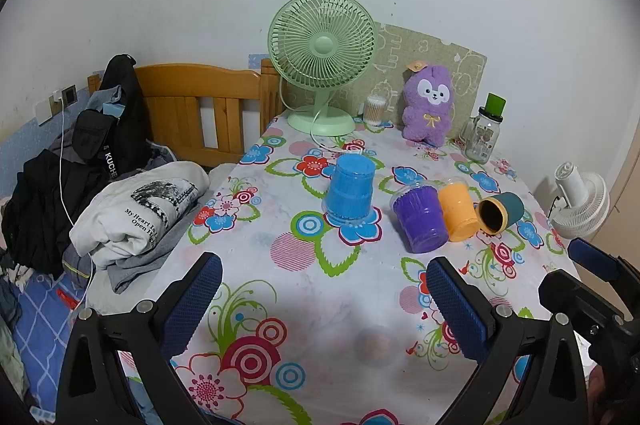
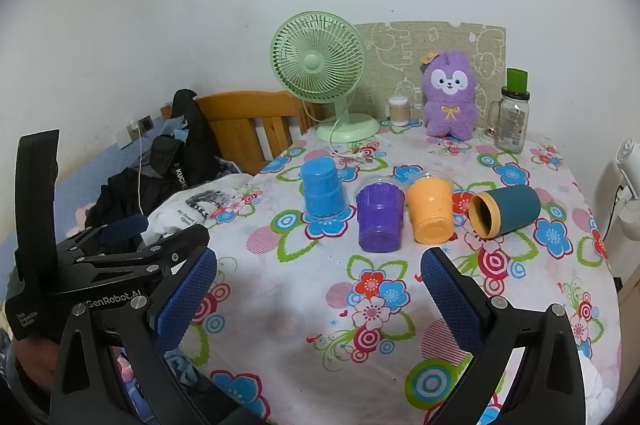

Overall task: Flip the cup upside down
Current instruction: 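Move the right tool toward the upright purple cup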

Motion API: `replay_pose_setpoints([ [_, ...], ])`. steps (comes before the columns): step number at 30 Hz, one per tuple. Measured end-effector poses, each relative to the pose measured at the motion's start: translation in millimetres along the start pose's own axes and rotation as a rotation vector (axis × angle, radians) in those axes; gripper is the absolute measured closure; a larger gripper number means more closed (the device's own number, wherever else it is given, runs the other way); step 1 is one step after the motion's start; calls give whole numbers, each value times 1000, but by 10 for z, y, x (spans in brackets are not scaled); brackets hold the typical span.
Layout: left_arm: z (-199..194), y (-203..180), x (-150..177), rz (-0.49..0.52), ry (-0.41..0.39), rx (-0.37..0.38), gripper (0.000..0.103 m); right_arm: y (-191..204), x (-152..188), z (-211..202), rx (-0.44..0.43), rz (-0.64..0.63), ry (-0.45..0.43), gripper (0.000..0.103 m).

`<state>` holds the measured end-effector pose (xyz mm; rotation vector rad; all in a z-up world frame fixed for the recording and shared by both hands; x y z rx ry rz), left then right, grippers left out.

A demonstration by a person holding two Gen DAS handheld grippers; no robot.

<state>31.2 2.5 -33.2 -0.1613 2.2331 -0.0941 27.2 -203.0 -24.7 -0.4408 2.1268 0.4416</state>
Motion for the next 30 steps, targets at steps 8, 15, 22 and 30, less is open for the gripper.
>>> replay_pose_setpoints([
  [8,14,1,16,2,1,-1,0,-16,28,21,2,5,-1,0],
  [15,12,-8,13,4,3,-3,0,-28,23,16,0,9,-1,0],
  [22,31,-17,47,3,8,-3,0,-36,27,38,2,8,7,0],
  [30,140,-18,61,-1,31,-9,0,-52,32,166,1,16,31,0],
])
Point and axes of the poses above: each gripper's, at about its wrist camera, not at the fingertips, and z roughly the way its jaws point, y to its left, x to its underside, the point moved 4 cm from there along z, roughly the way its jaws point, and after that the axes turned 2 degrees about y, right-handed, at the moved point
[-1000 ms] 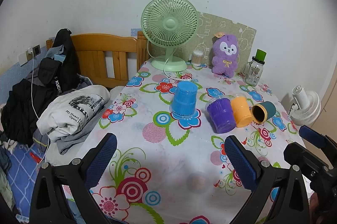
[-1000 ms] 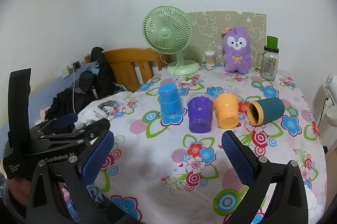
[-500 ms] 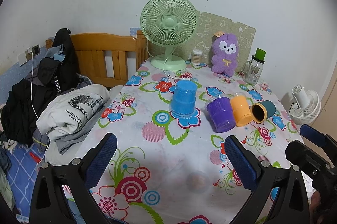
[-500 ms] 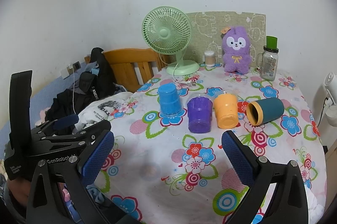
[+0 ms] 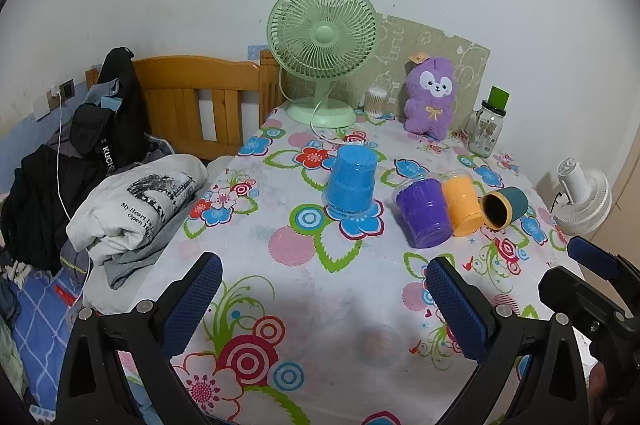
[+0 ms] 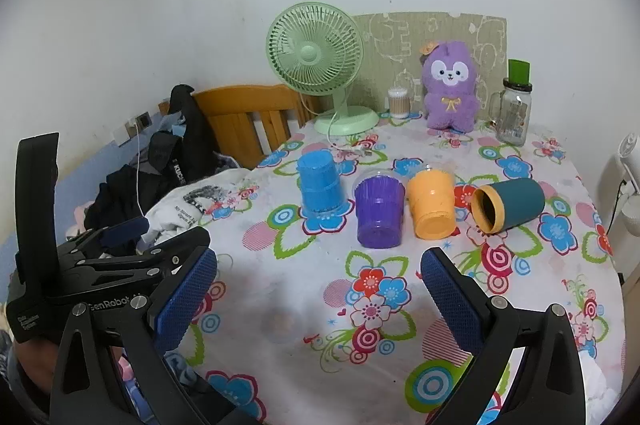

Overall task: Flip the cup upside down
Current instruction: 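Move the right tool toward the upright purple cup, then close the right gripper around the purple cup's body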

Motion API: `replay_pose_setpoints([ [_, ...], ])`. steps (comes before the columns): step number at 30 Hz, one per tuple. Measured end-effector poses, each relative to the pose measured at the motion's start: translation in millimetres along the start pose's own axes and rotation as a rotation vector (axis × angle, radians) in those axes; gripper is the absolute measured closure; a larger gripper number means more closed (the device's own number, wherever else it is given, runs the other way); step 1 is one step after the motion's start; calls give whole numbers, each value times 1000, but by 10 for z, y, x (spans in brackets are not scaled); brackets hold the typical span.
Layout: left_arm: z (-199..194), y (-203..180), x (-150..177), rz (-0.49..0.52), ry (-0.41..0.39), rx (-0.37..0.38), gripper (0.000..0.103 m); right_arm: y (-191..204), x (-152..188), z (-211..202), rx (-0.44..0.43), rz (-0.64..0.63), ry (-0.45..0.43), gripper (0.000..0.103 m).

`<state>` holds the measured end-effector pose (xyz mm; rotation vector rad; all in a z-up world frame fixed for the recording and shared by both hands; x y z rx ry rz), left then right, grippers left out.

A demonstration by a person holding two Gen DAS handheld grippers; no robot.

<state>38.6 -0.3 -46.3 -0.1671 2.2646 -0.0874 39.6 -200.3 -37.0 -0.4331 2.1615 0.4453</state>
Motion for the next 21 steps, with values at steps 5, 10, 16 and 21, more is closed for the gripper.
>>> replay_pose_setpoints([
  [5,91,25,-13,-5,18,-1,0,-18,15,99,1,1,18,0],
  [10,231,59,-25,-6,41,-3,0,-79,-2,238,5,15,44,0],
  [16,481,90,-38,-9,83,-8,0,-193,-43,483,30,16,81,0],
  [21,732,91,-63,-1,112,-8,0,-379,-101,797,56,35,129,0],
])
Point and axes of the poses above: each gripper's, at about its wrist camera, not at the fingertips, and z roughly the way its jaws point, y to its left, x to its underside, the point moved 4 cm from there along z, roughly the way its jaws point, and after that the axes turned 2 degrees about y, right-handed, at the moved point
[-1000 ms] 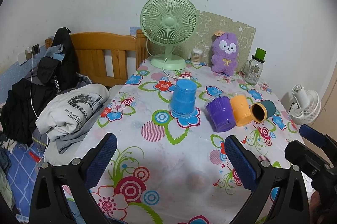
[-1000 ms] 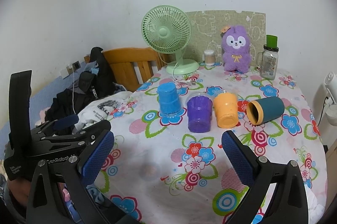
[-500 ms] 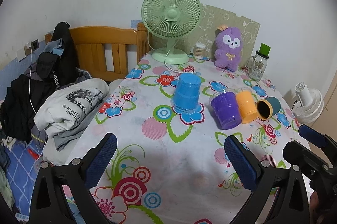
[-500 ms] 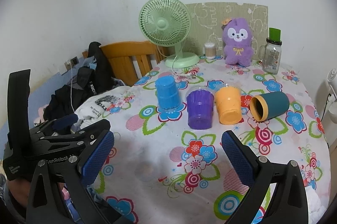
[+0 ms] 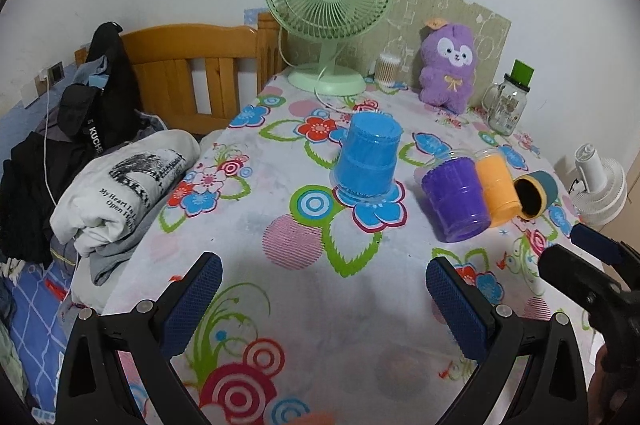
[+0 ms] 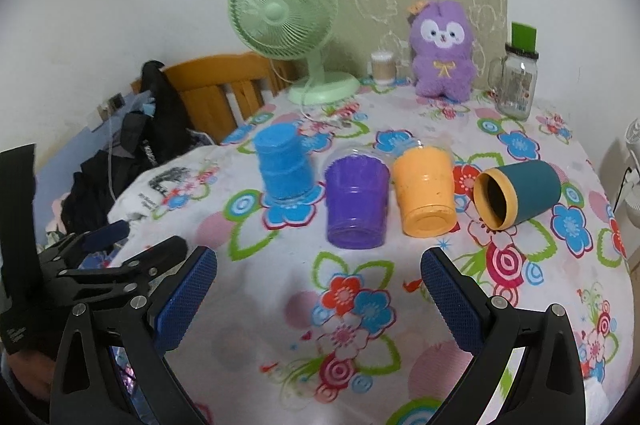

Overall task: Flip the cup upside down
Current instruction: 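Close the right gripper around the purple cup's body, then lift the purple cup with the right gripper toward the left tool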

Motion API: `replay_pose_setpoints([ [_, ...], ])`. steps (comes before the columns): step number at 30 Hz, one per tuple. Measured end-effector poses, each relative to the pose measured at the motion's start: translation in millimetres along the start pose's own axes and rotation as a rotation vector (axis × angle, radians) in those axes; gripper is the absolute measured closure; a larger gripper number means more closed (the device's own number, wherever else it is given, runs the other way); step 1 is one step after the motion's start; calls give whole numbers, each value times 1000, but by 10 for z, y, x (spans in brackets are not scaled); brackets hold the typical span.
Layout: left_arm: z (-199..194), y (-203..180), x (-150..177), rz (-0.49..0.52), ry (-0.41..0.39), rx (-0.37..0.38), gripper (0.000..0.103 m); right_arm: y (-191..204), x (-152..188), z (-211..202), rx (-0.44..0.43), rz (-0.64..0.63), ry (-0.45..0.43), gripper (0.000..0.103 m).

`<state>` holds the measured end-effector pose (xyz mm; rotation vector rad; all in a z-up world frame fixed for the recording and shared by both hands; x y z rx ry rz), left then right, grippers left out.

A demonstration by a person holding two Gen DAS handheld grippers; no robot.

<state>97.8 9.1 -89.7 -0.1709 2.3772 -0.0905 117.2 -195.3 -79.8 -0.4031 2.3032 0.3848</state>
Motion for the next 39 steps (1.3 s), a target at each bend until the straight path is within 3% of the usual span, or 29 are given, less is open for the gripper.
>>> replay_pose_setpoints([
  [12,671,40,-110,5,98,-27,0,-185,-181,858,11,14,137,0],
  [24,865,174,-110,-7,140,-57,0,-181,-214,1254,19,2,208,2],
  [31,883,167,-101,-5,145,-69,0,-199,-197,1354,28,6,244,18],
  [36,877,178,-99,-9,148,-72,0,-233,-167,1395,41,19,269,45],
  [39,860,170,-104,-11,144,-70,0,-232,-168,1359,35,24,268,46],
])
Point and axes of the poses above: each gripper's, at about its wrist camera, not at the fingertips, and z roughly the way its jaws point, y to its left, x to its underside, the point moved 4 cm from there along z, roughly the way its jaws point, and after that the axes turned 2 degrees about y, right-handed, at the moved point
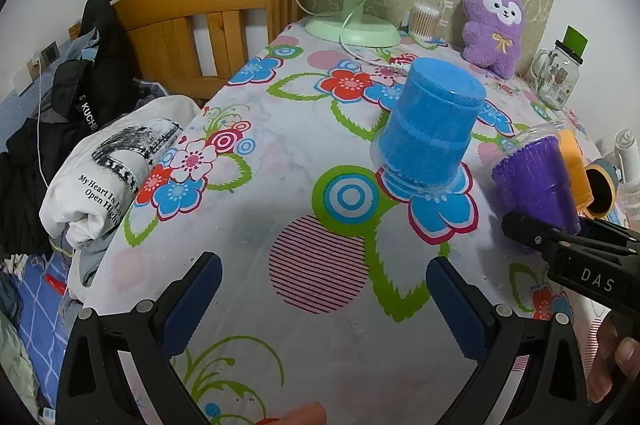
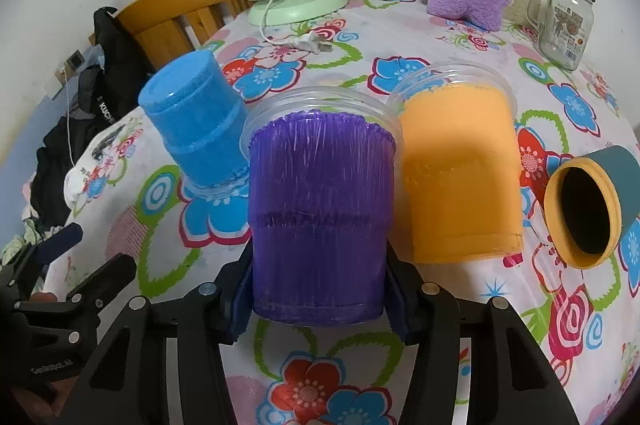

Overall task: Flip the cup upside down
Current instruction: 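Lift the purple cup with the right gripper toward the left tool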

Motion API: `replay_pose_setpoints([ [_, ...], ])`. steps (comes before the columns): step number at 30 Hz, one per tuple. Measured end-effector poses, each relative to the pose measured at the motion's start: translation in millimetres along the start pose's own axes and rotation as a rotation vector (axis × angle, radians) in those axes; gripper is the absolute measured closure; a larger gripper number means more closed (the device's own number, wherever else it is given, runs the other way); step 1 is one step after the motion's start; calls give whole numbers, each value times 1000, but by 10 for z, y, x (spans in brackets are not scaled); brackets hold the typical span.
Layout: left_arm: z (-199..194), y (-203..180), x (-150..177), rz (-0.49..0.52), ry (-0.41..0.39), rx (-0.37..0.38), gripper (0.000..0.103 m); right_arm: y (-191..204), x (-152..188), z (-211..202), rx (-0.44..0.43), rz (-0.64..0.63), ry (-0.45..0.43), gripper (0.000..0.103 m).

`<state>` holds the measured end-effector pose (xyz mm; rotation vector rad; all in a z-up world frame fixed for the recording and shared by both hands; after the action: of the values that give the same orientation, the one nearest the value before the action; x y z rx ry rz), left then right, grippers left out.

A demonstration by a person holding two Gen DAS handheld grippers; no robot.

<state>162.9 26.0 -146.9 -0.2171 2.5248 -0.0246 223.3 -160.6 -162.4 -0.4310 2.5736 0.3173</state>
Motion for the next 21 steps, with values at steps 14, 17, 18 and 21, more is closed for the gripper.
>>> replay_pose_setpoints([
  [14,-380,-40,98,8,-44,14,0,239,63,-486,-12,-48,-77,46],
  [17,-478,-44,149,12,-55,19,0,317,105,-625,-12,-65,-91,46],
  [18,-512,-48,168,13,-58,20,0,343,121,-672,-10,-70,-96,46],
  [21,-609,-57,246,13,-65,27,0,415,192,-810,-8,-78,-110,46],
])
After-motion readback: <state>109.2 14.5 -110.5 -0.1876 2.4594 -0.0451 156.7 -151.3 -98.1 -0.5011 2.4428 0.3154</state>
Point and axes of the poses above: each gripper's, at about its wrist camera, not at the fingertips, and z roughly the way its jaws point, y to its left, x to its underside, the point moved 4 cm from there along z, roughly the way its jaws point, and after that the axes turned 2 degrees about y, right-handed, at the moved point
